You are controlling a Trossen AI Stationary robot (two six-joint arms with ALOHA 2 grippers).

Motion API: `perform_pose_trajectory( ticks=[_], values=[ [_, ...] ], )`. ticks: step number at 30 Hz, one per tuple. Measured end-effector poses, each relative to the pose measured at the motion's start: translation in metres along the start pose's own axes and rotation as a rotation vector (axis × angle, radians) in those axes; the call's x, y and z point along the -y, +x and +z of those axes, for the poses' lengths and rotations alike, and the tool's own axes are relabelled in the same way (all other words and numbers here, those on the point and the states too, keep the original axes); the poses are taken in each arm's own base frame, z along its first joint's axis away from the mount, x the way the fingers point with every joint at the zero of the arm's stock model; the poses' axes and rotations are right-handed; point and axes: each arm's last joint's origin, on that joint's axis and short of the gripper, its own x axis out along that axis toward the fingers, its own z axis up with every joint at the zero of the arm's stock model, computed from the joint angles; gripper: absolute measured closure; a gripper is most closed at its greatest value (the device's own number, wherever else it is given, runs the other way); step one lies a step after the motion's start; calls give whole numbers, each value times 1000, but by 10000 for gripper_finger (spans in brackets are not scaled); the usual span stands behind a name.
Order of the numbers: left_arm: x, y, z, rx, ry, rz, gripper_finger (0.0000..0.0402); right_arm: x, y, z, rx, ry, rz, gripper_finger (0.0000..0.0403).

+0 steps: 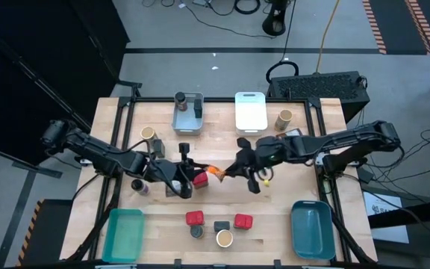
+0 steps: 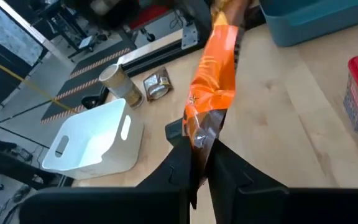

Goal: Sort spices by type
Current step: Put the orange spice pack into the green bin

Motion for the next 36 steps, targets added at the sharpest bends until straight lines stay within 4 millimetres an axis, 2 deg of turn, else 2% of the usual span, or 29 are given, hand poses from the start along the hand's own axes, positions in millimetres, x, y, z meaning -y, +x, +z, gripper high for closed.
perform_pose_trajectory(
  ticks=[5, 12, 21, 25, 28, 32, 36],
  values=[
    [5, -3, 1, -5, -32, 9, 374, -2, -30, 17, 105, -111, -73, 340],
    [14, -10, 9, 52, -53, 50, 374, -5, -57, 27, 197, -204, -113, 317],
    [29, -23, 23, 163, -92, 50, 374, -3, -58, -12, 440, -369, -164, 326],
    [34, -29, 29, 254, -114, 62, 374, -2, -54, -27, 475, -486, -190, 327],
    [40, -33, 21, 347, -143, 73, 374, -1, -49, -39, 438, -549, -199, 328],
    [45, -38, 4, 441, -207, 82, 374, -1, -50, -38, 467, -577, -216, 328],
    [45, -43, 1, 508, -193, 106, 374, -1, -50, -38, 476, -566, -215, 328]
  ],
)
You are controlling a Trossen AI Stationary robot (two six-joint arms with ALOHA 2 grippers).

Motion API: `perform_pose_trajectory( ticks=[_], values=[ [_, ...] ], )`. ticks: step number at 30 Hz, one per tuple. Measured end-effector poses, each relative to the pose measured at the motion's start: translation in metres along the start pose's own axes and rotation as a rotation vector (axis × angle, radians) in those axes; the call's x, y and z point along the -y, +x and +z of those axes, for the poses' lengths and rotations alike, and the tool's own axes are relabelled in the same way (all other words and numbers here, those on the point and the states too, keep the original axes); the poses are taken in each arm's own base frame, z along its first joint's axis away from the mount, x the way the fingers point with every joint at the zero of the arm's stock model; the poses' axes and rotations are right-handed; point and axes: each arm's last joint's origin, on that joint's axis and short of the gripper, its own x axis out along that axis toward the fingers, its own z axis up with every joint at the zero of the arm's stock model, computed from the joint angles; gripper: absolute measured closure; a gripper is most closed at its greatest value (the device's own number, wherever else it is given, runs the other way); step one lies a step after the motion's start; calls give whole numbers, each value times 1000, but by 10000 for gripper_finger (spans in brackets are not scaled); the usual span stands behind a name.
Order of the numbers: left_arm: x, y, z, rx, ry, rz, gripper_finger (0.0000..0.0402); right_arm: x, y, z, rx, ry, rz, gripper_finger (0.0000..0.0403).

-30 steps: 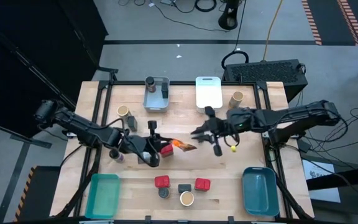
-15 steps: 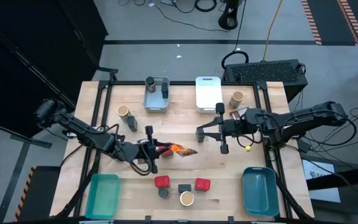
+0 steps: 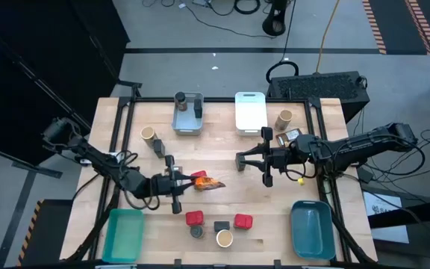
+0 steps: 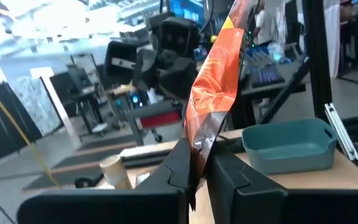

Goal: Sort spices by type
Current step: Put the orange spice pack into the green bin

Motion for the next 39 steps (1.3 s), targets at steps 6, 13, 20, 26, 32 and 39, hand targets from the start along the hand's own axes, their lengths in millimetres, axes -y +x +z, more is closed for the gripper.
perform_pose_trajectory(
  ticks=[6, 13, 20, 26, 32, 39],
  values=[
    [-2, 1, 0, 2, 26, 27, 374, 0, 0, 0, 1, 11, 2, 328],
    [-3, 1, 0, -3, 25, 36, 374, 0, 0, 0, -1, 17, 3, 328],
    [-3, 1, 0, -3, 22, 36, 374, 0, 0, 0, 0, 28, 6, 328],
    [-5, 2, 1, 11, 8, 51, 374, -6, 11, -3, 88, 96, 58, 318],
    [-10, 5, 1, 14, 3, 80, 374, -9, 26, -12, 121, 172, 43, 264],
    [-16, 10, -1, 22, 5, 73, 374, -12, 58, -14, 103, 196, 53, 208]
  ],
)
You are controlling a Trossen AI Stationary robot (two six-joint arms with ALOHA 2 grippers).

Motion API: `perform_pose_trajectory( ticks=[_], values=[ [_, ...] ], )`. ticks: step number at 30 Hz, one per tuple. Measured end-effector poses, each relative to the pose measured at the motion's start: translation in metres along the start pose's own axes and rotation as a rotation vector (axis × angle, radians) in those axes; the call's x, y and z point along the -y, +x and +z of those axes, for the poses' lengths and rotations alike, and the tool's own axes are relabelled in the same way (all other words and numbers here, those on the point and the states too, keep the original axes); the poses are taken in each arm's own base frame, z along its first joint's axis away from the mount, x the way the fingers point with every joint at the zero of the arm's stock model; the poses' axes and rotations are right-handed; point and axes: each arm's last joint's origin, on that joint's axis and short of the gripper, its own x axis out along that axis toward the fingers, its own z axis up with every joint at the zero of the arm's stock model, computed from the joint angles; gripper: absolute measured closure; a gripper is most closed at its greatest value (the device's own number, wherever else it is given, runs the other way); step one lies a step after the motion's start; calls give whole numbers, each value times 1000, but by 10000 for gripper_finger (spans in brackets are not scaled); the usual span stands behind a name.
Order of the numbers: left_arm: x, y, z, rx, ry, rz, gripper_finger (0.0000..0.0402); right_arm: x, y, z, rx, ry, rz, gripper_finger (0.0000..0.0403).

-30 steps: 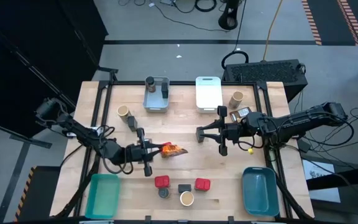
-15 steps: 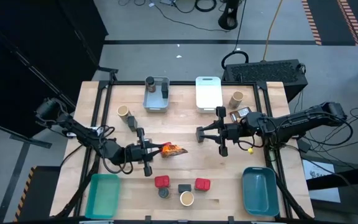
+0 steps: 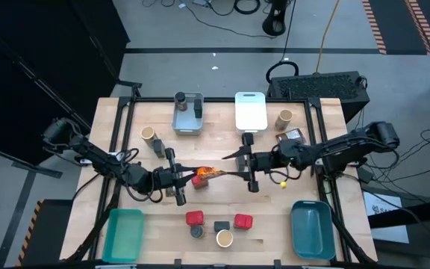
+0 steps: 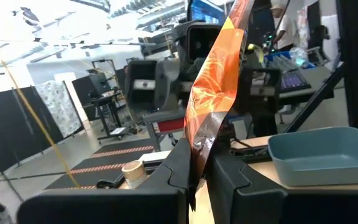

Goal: Sort spices by type
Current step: Put the orange spice pack into the green bin

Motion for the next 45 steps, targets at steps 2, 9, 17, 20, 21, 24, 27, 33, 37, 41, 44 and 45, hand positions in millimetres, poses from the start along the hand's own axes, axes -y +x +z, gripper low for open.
perform_pose_trajectory(
  ticks=[2, 9, 17, 20, 21, 24, 27, 33, 37, 41, 44, 45],
  values=[
    [0, 0, 0, 1, 0, -1, 374, 0, 8, 0, 1, 0, 1, 202],
    [0, 0, 0, 1, -3, -3, 374, 1, 21, 1, 6, -13, 2, 217],
    [0, 0, 0, -4, -2, 5, 359, -1, 31, -5, -20, -55, 32, 354],
    [2, -1, -1, -26, -14, 6, 348, -1, 29, -4, -48, -64, 33, 390],
    [4, -2, -3, -44, -18, 7, 343, 0, 28, -4, -65, -63, 24, 390],
    [9, -8, -5, -107, 11, 47, 316, 1, 22, 0, -129, -73, 9, 397],
    [12, -13, -4, -135, 12, 118, 273, 3, 16, 7, -173, -72, 16, 399],
    [15, -20, 1, -184, 44, 240, 183, 7, 8, 20, -340, -72, 34, 401],
    [16, -15, 20, -143, 15, 234, 155, 7, 11, 13, -490, -70, 35, 401],
    [12, -2, 28, -109, 24, 160, 151, 6, 23, 6, -528, -90, 9, 402],
    [11, 1, 25, -128, 55, 120, 150, 6, 29, 5, -527, -94, 9, 402],
    [11, 2, 24, -127, 60, 101, 150, 5, 31, 4, -533, -95, 12, 402]
  ],
)
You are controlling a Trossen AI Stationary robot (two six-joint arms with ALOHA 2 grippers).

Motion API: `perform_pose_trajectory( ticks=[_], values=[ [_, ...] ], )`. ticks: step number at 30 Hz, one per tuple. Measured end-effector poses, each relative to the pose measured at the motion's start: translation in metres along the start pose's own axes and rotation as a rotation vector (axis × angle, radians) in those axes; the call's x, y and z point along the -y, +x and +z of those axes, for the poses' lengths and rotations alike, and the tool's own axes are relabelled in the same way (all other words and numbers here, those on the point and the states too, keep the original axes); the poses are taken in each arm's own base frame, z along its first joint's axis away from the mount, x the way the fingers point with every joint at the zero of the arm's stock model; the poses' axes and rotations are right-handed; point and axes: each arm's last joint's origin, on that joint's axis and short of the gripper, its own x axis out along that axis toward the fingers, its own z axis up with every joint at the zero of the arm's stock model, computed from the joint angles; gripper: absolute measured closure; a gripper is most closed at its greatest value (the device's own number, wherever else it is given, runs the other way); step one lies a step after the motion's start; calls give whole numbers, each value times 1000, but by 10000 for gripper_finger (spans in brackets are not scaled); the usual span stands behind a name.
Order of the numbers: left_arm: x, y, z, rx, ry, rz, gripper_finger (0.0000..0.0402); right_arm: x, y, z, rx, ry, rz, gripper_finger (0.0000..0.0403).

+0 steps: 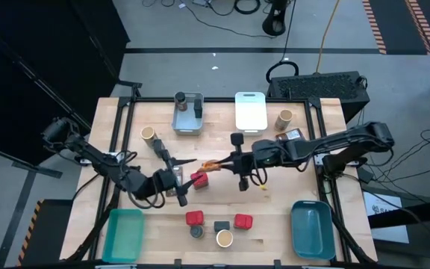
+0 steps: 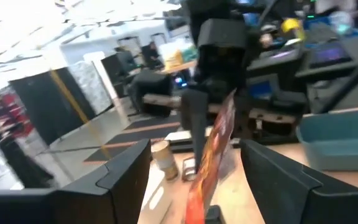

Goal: Sort spices by type
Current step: Put the orange spice pack into the green bin

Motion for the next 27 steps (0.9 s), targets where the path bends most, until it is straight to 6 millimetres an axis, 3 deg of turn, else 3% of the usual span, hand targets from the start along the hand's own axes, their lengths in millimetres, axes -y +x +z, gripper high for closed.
perform_pose_trajectory(
  ticks=[11, 14, 19, 23, 27],
  values=[
    [-4, 10, -9, -14, 57, -90, 162, 0, 1, 2, 19, -2, -5, 403],
    [-5, 11, -8, -4, 79, -83, 207, 0, 1, 2, 18, -2, -3, 403],
    [-4, 9, -6, 4, 117, -67, 370, 0, 1, 2, 19, 4, -1, 394],
    [-1, -1, 0, -5, 112, -39, 395, 1, -4, 4, 16, 28, 5, 364],
    [-5, -25, 17, 3, 83, -50, 397, 5, -16, 9, 21, 78, 3, 333]
  ],
)
